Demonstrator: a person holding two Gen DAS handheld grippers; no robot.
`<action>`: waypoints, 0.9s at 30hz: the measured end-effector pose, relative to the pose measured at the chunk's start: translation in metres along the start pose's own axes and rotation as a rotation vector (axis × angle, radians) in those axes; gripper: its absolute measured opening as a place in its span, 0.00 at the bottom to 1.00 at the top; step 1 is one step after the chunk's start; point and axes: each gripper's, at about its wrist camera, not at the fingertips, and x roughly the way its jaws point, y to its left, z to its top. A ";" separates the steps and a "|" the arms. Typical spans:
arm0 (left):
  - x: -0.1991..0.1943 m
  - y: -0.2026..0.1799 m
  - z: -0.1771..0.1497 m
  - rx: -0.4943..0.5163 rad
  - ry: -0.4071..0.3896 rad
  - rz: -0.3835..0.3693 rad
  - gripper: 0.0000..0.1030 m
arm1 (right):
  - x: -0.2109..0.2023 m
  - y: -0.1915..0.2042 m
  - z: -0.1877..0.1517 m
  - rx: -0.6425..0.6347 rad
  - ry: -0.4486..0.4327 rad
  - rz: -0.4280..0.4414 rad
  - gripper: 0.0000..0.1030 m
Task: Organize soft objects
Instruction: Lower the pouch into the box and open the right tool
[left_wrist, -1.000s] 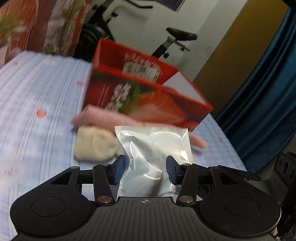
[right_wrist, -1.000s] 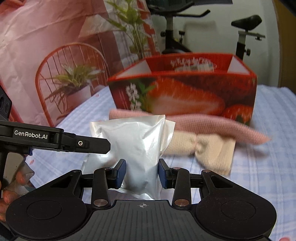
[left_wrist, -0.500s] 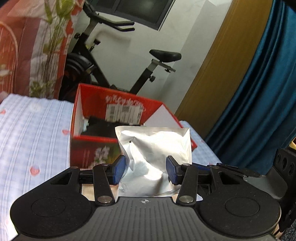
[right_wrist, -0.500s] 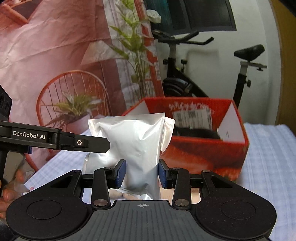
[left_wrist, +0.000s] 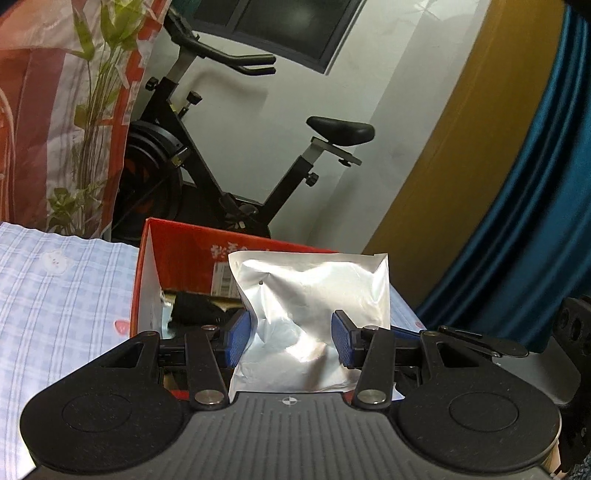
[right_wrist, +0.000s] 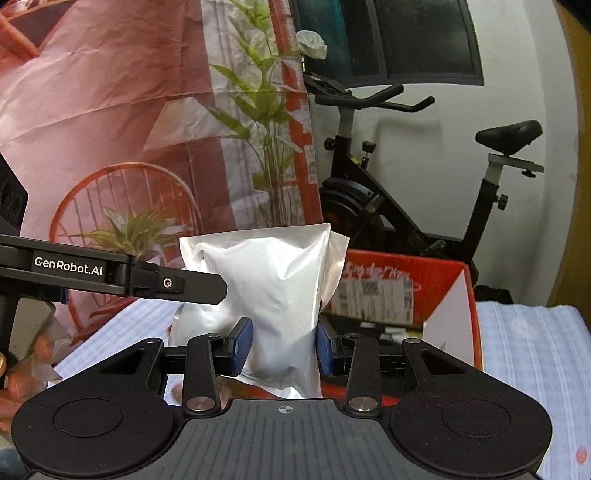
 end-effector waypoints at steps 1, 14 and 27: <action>0.007 0.003 0.004 -0.005 0.004 0.002 0.48 | 0.008 -0.003 0.003 -0.002 0.005 -0.002 0.34; 0.080 0.034 0.017 -0.027 0.099 0.045 0.48 | 0.095 -0.042 0.009 0.028 0.109 -0.045 0.34; 0.086 0.040 0.016 -0.009 0.131 0.091 0.48 | 0.124 -0.049 -0.009 0.066 0.226 -0.156 0.37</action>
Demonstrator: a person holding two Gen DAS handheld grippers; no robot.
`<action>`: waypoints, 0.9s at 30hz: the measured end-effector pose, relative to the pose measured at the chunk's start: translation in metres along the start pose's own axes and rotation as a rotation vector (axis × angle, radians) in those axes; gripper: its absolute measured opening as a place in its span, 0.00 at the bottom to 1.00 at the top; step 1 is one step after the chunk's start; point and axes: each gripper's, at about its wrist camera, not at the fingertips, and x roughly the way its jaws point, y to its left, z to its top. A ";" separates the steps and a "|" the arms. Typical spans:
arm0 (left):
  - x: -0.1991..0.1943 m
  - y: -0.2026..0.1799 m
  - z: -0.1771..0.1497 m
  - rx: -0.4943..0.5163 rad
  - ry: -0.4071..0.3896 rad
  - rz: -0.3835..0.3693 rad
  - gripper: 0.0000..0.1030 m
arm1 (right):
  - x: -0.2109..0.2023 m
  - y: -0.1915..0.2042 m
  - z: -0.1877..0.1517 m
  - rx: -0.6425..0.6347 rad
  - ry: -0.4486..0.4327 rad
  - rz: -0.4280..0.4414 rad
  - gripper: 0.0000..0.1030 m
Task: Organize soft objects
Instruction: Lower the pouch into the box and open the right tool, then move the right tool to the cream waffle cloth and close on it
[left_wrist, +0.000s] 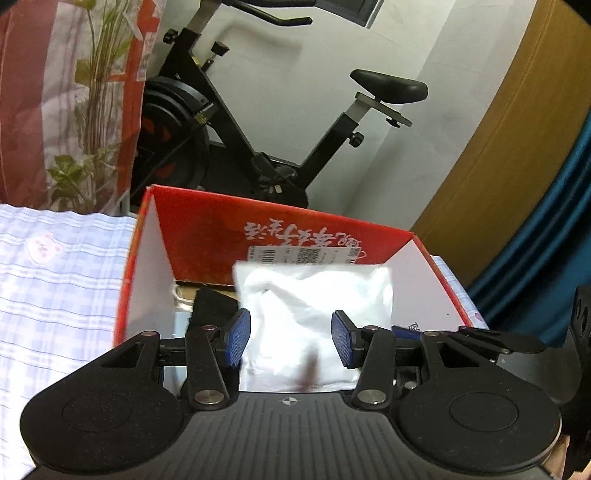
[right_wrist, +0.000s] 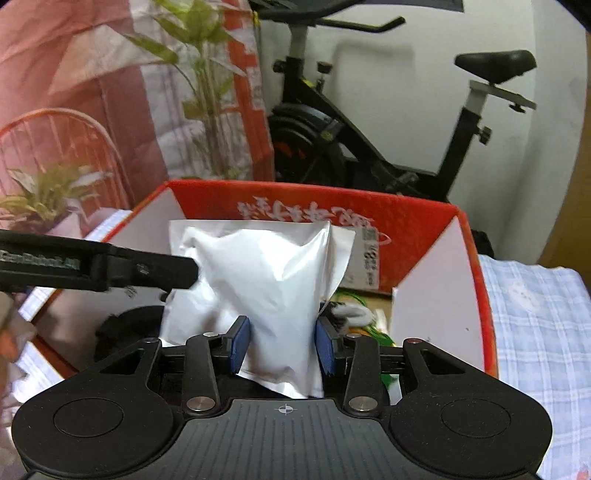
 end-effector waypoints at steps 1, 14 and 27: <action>-0.003 0.000 0.000 0.006 -0.001 0.001 0.48 | -0.001 0.001 0.000 0.000 -0.002 -0.012 0.40; -0.057 -0.009 -0.010 0.083 -0.061 0.094 0.49 | -0.056 0.011 -0.004 -0.070 -0.076 -0.039 0.41; -0.122 -0.008 -0.055 0.078 -0.123 0.224 0.86 | -0.119 0.029 -0.040 -0.058 -0.186 -0.056 0.84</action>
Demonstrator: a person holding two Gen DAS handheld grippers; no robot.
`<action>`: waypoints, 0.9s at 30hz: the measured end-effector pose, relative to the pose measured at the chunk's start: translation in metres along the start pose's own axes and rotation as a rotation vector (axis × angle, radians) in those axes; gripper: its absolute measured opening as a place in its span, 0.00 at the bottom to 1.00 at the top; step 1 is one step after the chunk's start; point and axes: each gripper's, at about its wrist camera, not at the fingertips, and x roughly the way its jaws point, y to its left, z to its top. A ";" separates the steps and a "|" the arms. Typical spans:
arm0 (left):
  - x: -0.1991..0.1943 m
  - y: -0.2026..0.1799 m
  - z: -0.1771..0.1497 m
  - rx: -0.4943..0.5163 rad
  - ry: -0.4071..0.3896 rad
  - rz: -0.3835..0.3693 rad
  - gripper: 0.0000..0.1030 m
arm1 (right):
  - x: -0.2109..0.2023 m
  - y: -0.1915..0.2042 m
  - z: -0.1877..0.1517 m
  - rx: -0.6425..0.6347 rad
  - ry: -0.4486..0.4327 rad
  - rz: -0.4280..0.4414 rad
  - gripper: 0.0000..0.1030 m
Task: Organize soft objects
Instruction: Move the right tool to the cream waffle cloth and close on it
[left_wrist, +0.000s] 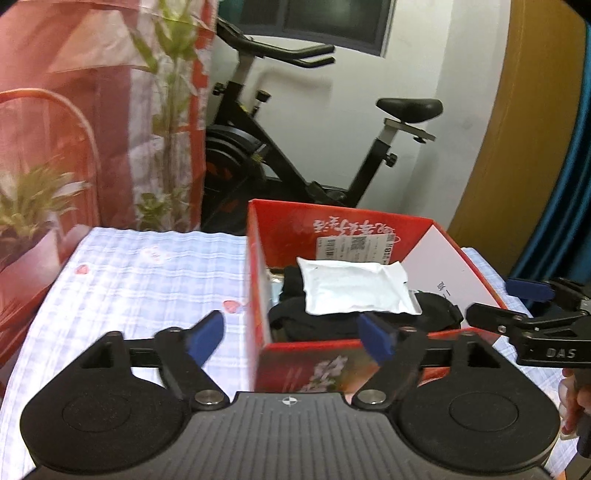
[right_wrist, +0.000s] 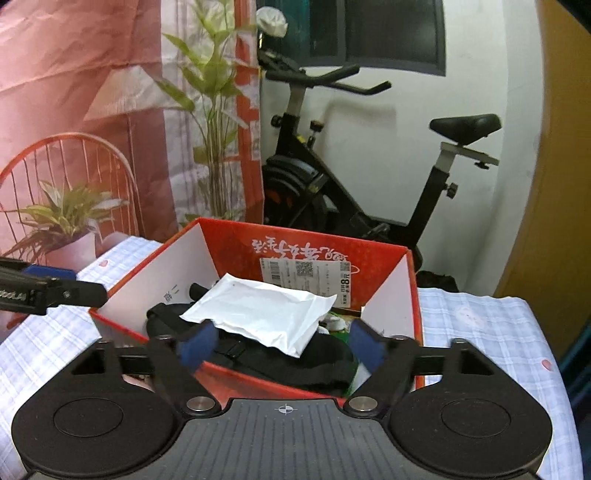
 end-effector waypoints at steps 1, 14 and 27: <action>-0.004 0.001 -0.003 -0.004 -0.004 0.006 0.91 | -0.004 0.000 -0.003 0.004 -0.003 -0.005 0.91; -0.026 -0.005 -0.026 0.045 -0.025 0.167 1.00 | -0.036 0.002 -0.028 0.017 -0.083 -0.099 1.00; -0.024 0.005 -0.056 0.027 -0.041 0.127 1.00 | -0.034 -0.016 -0.071 0.087 -0.063 -0.130 1.00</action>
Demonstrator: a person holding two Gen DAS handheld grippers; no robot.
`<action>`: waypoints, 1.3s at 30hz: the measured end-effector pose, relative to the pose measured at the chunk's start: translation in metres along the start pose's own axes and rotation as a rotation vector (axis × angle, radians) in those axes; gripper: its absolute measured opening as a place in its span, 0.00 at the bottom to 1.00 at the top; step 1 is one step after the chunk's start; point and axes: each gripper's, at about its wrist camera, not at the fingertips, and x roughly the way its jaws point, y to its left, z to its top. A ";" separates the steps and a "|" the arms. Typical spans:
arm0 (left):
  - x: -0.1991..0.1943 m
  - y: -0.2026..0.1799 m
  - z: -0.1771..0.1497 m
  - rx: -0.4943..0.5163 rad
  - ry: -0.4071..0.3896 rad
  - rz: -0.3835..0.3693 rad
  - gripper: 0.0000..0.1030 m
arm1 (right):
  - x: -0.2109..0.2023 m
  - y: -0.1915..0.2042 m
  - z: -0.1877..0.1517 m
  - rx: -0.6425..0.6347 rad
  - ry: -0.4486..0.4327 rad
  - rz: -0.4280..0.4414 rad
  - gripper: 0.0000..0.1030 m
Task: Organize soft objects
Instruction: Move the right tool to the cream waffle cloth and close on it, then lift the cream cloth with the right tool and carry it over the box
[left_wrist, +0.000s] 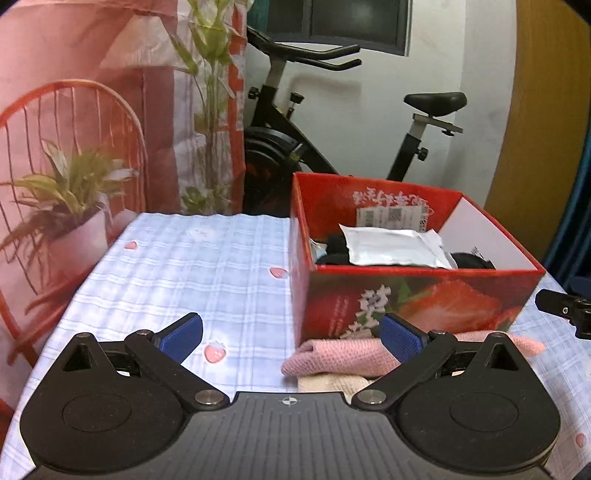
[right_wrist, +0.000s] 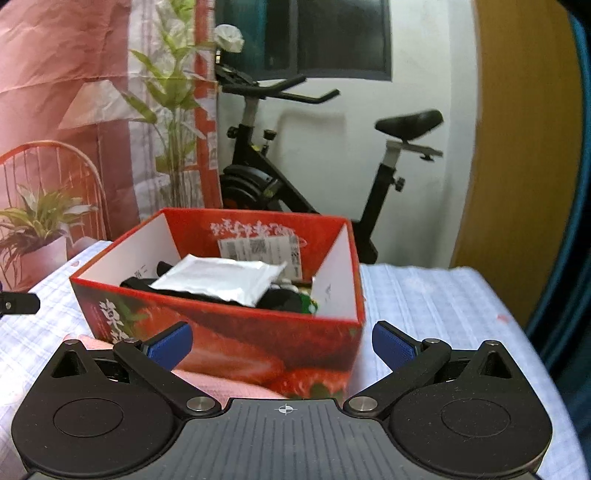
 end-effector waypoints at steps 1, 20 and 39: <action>0.001 0.000 -0.004 0.003 -0.007 -0.002 1.00 | 0.002 -0.002 -0.005 0.006 0.007 -0.001 1.00; 0.056 -0.001 -0.055 -0.011 0.182 -0.128 0.74 | 0.030 -0.009 -0.088 0.069 0.165 0.029 0.96; 0.076 -0.009 -0.065 -0.055 0.231 -0.214 0.37 | 0.057 0.006 -0.090 0.078 0.194 0.125 0.43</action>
